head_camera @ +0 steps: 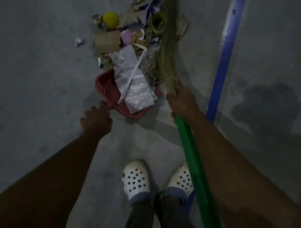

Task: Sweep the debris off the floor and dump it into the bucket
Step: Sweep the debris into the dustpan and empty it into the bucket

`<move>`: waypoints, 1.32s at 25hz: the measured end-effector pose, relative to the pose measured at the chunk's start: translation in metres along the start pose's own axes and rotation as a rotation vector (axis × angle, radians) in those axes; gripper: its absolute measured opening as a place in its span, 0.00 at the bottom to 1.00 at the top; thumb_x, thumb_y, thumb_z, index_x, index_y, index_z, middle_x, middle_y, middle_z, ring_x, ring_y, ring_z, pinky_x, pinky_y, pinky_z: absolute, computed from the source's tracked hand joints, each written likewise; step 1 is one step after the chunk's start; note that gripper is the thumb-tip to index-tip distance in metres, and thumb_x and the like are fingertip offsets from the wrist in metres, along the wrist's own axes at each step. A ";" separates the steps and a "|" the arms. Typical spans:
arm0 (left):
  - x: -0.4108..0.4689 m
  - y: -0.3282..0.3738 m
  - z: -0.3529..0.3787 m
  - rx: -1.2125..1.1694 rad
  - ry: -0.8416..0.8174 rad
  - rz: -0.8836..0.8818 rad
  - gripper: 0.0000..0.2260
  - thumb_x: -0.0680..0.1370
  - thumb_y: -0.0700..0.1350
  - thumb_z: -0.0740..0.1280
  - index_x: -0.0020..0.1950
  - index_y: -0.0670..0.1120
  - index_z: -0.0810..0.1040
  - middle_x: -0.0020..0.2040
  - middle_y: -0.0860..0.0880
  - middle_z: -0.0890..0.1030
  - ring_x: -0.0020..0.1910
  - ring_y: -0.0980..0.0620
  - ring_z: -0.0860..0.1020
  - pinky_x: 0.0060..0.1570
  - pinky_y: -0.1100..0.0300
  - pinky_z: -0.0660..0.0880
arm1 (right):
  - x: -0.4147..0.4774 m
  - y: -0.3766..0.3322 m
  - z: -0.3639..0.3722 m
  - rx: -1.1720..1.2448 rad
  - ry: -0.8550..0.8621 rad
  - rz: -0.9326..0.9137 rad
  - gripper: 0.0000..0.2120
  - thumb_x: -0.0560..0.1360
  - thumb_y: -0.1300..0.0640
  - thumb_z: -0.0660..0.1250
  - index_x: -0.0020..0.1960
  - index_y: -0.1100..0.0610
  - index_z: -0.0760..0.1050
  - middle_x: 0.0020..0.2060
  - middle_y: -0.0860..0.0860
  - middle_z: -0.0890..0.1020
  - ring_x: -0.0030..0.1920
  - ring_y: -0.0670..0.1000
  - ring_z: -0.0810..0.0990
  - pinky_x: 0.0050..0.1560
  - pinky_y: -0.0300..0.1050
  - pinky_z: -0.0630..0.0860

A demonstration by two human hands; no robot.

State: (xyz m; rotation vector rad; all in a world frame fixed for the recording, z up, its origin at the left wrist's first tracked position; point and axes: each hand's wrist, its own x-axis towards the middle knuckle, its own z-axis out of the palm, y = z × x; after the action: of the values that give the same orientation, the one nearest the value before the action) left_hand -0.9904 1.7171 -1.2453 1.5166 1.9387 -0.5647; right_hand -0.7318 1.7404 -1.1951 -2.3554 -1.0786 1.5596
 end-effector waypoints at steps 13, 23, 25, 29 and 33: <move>0.001 -0.018 -0.021 -0.098 0.041 -0.040 0.19 0.81 0.47 0.60 0.72 0.49 0.66 0.60 0.38 0.74 0.60 0.36 0.74 0.58 0.43 0.72 | -0.018 -0.065 -0.025 -0.149 0.330 -0.132 0.35 0.83 0.49 0.60 0.82 0.39 0.45 0.51 0.59 0.80 0.49 0.61 0.82 0.53 0.55 0.80; 0.037 -0.035 -0.011 -0.157 0.071 -0.018 0.22 0.79 0.48 0.64 0.72 0.51 0.66 0.57 0.39 0.75 0.58 0.35 0.76 0.57 0.41 0.75 | 0.078 -0.050 0.012 -0.305 -0.027 -0.082 0.34 0.78 0.58 0.63 0.81 0.42 0.55 0.54 0.60 0.80 0.44 0.62 0.84 0.36 0.51 0.83; 0.038 -0.033 -0.017 -0.149 0.073 -0.029 0.21 0.80 0.48 0.63 0.73 0.51 0.65 0.58 0.39 0.75 0.59 0.35 0.75 0.58 0.41 0.74 | 0.052 -0.032 0.020 -0.298 -0.099 -0.104 0.35 0.79 0.58 0.63 0.81 0.40 0.54 0.52 0.59 0.81 0.40 0.59 0.84 0.30 0.46 0.79; 0.031 -0.031 -0.025 -0.096 0.051 -0.045 0.23 0.80 0.50 0.63 0.74 0.51 0.64 0.61 0.39 0.74 0.62 0.35 0.74 0.58 0.41 0.72 | -0.013 -0.007 0.009 -0.408 -0.147 -0.298 0.36 0.81 0.55 0.65 0.82 0.40 0.51 0.58 0.57 0.82 0.49 0.57 0.83 0.47 0.45 0.78; 0.037 -0.031 -0.024 -0.104 0.043 -0.058 0.23 0.80 0.50 0.63 0.74 0.52 0.64 0.61 0.39 0.74 0.62 0.35 0.74 0.59 0.40 0.71 | -0.025 -0.011 -0.040 -0.314 0.104 -0.409 0.37 0.81 0.51 0.67 0.80 0.34 0.49 0.46 0.54 0.84 0.34 0.52 0.83 0.36 0.43 0.82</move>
State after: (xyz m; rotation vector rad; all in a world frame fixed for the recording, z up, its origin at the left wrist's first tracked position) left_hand -1.0307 1.7513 -1.2548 1.4227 2.0186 -0.4524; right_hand -0.7090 1.7444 -1.1526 -2.1648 -1.7513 1.1810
